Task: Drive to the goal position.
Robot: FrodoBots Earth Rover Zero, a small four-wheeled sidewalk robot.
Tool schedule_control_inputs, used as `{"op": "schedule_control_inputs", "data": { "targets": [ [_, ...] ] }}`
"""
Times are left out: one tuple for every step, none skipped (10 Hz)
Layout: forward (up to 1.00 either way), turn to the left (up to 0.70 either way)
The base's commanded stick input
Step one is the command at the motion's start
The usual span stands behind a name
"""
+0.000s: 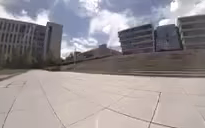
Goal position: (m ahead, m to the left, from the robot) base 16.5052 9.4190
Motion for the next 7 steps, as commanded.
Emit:
{"op": "schedule_control_inputs", "data": {
  "targets": [
    [0.7,0.0],
    [0.7,0.0],
    [0.7,0.0],
    [0.7,0.0],
    [0.7,0.0],
    [0.7,0.0],
    [0.7,0.0]
  ]
}}
